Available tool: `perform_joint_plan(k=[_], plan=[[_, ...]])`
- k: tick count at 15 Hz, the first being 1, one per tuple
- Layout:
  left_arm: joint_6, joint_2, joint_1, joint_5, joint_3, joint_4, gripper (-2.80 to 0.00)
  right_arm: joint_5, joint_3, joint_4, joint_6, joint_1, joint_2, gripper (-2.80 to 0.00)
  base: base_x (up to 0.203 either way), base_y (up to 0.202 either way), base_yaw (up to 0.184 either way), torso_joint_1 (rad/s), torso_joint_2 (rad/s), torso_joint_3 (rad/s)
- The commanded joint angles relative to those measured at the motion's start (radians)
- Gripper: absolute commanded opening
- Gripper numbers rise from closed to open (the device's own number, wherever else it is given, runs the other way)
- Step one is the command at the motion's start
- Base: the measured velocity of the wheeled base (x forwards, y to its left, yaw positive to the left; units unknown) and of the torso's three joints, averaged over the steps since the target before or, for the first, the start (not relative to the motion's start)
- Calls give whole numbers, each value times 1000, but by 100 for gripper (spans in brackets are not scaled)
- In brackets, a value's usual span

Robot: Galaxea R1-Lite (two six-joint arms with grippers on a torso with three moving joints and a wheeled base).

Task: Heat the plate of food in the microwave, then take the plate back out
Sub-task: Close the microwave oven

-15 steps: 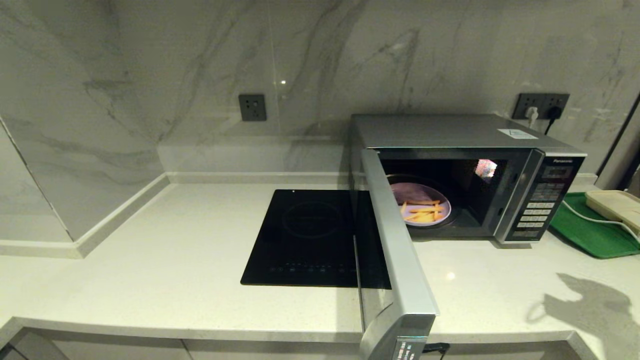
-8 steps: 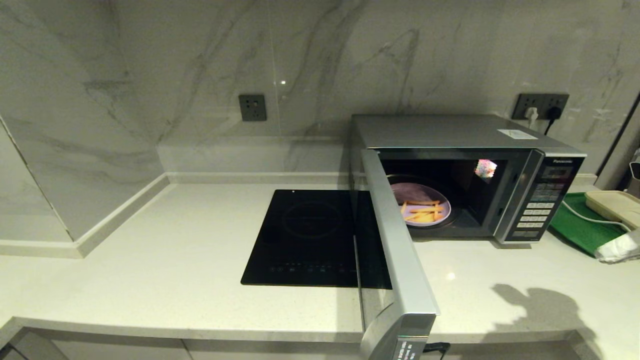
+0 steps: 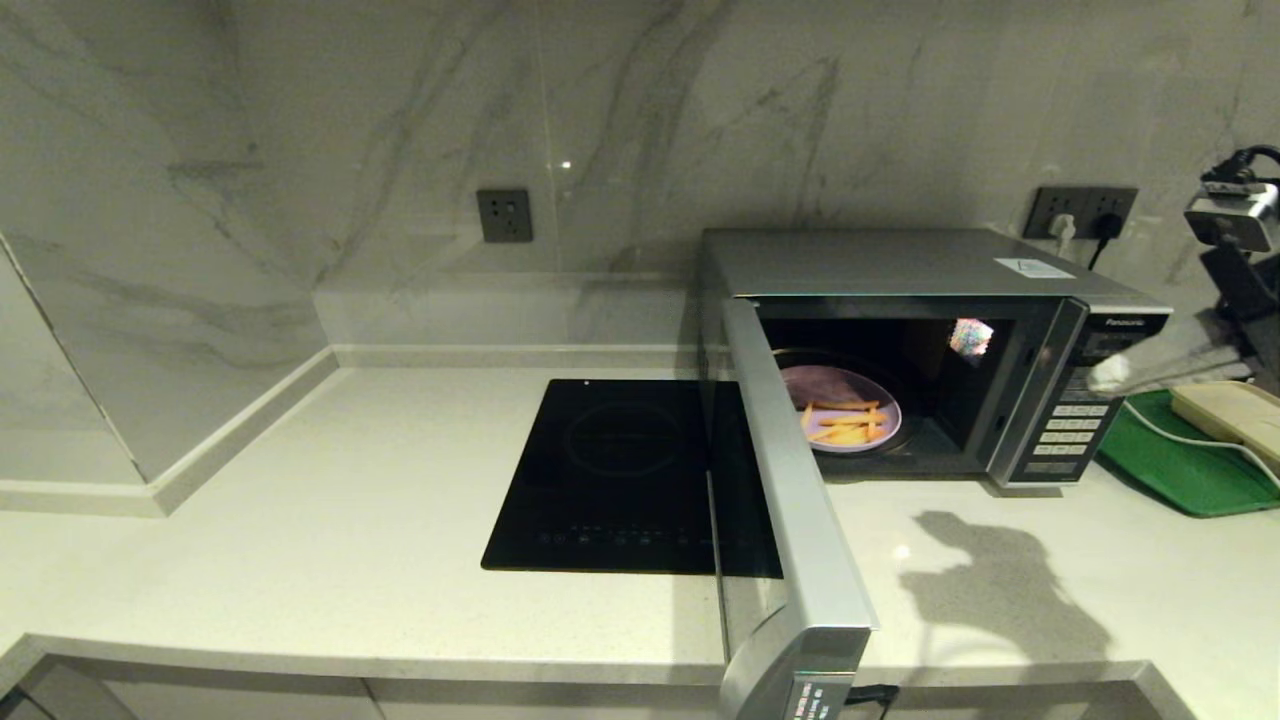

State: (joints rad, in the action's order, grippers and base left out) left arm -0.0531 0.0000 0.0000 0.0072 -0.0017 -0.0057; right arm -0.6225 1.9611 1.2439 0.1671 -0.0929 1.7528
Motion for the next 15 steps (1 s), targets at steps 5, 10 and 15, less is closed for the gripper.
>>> perform_joint_plan(k=[5,10,15], plan=[[-1,0,0,0,0,0,-280,370,21,-193,270,299,43,-280,0,0,0,0,0,0],[-1,0,0,0,0,0,-280,371,22,-200,269,436,-47,-280,0,0,0,0,0,0],[-1,0,0,1,0,0,-280,374,21,-198,269,586,-60,-280,0,0,0,0,0,0]])
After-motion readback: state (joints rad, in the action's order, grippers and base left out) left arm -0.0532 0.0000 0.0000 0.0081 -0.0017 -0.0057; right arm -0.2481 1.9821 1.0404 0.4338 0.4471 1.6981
